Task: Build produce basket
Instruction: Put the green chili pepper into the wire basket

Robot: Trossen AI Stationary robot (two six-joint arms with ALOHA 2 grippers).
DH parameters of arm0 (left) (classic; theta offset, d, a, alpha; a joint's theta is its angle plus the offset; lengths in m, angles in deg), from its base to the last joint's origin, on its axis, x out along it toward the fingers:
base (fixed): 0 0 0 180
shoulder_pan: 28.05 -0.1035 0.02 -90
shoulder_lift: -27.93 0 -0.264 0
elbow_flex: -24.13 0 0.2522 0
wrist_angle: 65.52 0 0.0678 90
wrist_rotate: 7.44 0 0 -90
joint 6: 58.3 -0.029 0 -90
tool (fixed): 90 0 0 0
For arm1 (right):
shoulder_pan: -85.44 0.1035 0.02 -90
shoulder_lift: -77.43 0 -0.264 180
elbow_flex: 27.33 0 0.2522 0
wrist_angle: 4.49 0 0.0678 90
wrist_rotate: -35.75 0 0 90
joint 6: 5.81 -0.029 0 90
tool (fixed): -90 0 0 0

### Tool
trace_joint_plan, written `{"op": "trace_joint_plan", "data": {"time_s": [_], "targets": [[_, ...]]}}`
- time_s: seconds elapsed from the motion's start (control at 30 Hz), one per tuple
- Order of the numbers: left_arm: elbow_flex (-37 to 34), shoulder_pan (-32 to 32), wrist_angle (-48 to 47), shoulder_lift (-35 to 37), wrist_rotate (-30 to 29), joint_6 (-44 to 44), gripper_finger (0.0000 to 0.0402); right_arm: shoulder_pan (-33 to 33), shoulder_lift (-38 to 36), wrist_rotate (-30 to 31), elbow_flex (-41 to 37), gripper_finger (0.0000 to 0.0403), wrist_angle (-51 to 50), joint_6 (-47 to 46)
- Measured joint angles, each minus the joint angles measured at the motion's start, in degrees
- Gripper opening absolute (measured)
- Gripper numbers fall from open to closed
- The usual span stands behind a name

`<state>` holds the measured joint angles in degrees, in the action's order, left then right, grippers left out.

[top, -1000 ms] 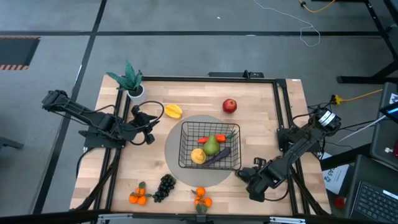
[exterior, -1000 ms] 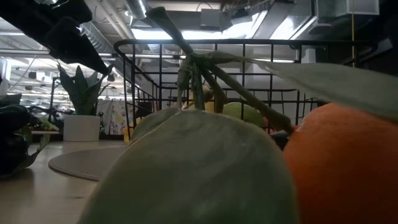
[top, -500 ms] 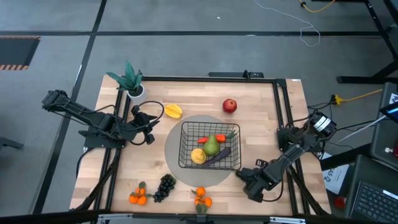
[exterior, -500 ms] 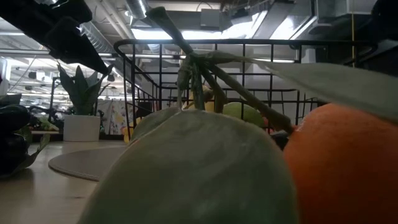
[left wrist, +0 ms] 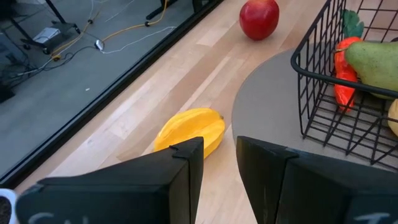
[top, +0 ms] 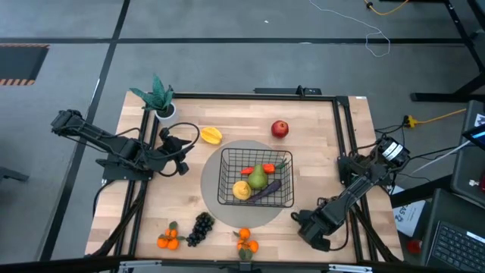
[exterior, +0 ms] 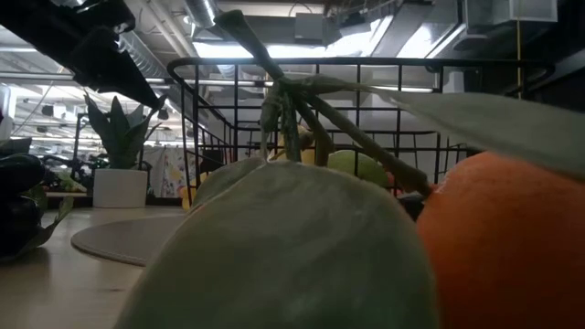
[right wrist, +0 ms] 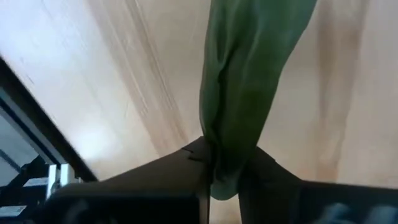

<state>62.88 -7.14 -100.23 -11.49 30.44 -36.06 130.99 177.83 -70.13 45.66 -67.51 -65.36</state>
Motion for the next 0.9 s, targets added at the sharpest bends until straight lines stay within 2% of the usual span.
{"op": "trace_joint_plan", "data": {"time_s": [0.23, 0.37, 0.57, 0.63, 0.73, 0.9], "targets": [[0.0, 0.0, 0.0, 0.0, 0.0, -0.1, 0.0086, 0.5, 0.0, -0.4, 7.3, 0.0024, -12.5, -2.8], [0.0, 0.0, 0.0, 0.0, 0.0, -0.4, 0.0086, 2.4, 0.0, -0.5, 14.7, 0.0024, -20.5, -3.1], [0.0, 0.0, 0.0, 0.0, 0.0, -0.4, 0.0086, 5.8, -0.1, 0.0, 25.6, 0.0022, -25.8, -2.8], [0.0, 0.0, 0.0, 0.0, 0.0, -0.4, 0.0086, 6.8, -0.1, 3.1, 28.8, 0.0022, -27.5, -0.7], [0.0, 0.0, 0.0, 0.0, 0.0, -0.4, 0.0086, 7.8, -0.1, 10.9, 32.8, 0.0022, -29.0, 4.5], [0.0, 0.0, 0.0, 0.0, 0.1, -0.3, 0.0086, 8.3, -0.1, 31.2, 36.6, 0.0022, -29.6, 19.2]]}}
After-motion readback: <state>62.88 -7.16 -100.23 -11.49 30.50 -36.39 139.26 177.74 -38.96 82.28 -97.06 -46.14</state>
